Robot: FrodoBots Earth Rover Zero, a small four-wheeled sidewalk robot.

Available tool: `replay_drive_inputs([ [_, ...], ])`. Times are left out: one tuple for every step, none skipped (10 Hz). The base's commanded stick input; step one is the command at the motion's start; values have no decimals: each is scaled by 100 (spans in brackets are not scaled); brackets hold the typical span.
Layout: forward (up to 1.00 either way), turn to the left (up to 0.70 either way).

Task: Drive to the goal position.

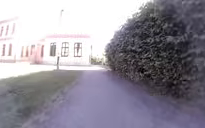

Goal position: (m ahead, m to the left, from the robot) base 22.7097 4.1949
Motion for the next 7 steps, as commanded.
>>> replay_drive_inputs([
  [60,0],
  [60,0],
  [60,0],
  [60,0],
  [60,0],
  [60,0],
  [60,0],
])
